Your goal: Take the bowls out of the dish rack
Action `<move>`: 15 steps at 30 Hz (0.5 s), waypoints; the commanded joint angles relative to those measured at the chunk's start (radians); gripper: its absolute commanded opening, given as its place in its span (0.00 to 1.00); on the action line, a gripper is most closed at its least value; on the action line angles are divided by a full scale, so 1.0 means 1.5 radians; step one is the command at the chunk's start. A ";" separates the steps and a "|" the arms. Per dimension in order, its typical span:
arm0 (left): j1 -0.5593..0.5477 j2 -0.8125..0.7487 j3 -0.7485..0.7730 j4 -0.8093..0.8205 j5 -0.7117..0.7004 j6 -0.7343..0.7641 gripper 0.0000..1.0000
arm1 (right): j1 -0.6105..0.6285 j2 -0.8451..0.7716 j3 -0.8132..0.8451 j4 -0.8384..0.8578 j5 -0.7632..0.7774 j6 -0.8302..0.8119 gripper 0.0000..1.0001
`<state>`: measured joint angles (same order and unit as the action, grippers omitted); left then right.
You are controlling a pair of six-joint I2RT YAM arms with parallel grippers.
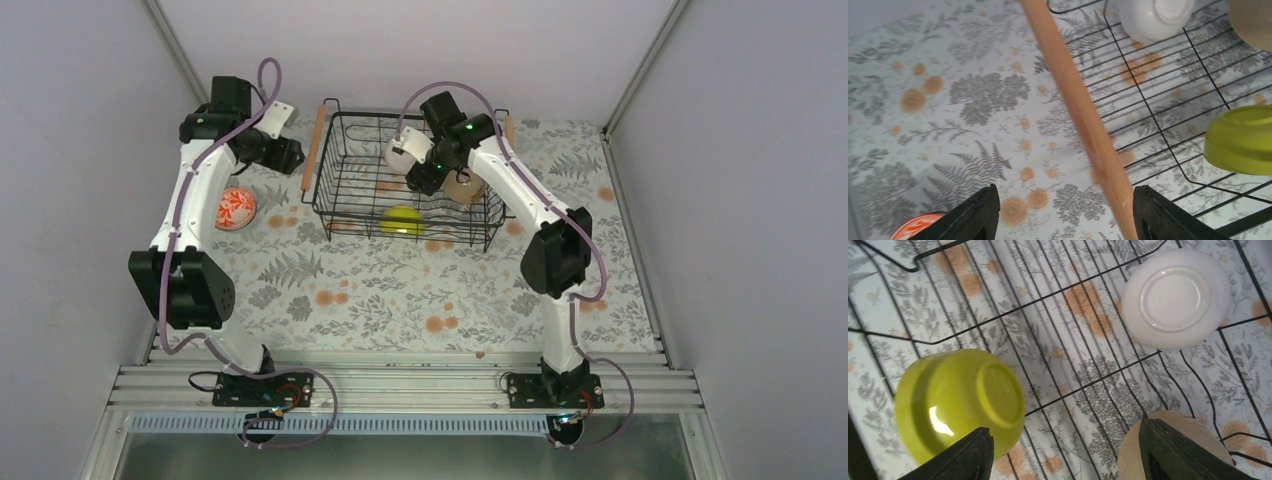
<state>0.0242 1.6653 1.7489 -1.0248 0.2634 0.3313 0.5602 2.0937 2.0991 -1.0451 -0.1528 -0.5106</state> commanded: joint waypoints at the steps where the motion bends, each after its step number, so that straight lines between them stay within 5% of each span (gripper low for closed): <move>1: -0.015 0.025 0.007 -0.018 0.045 -0.019 0.69 | -0.004 -0.016 0.046 -0.083 -0.054 -0.054 0.73; 5: -0.035 0.035 -0.002 0.007 0.025 -0.039 0.73 | 0.001 -0.076 -0.017 -0.065 -0.058 -0.072 0.99; 15: -0.091 0.075 0.018 0.034 -0.037 -0.070 0.77 | 0.074 -0.311 -0.370 0.183 0.132 -0.078 1.00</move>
<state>-0.0868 1.7611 1.7485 -1.0061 0.2584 0.2630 0.6159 1.7351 1.6829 -0.9638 -0.1051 -0.6067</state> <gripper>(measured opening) 0.767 0.997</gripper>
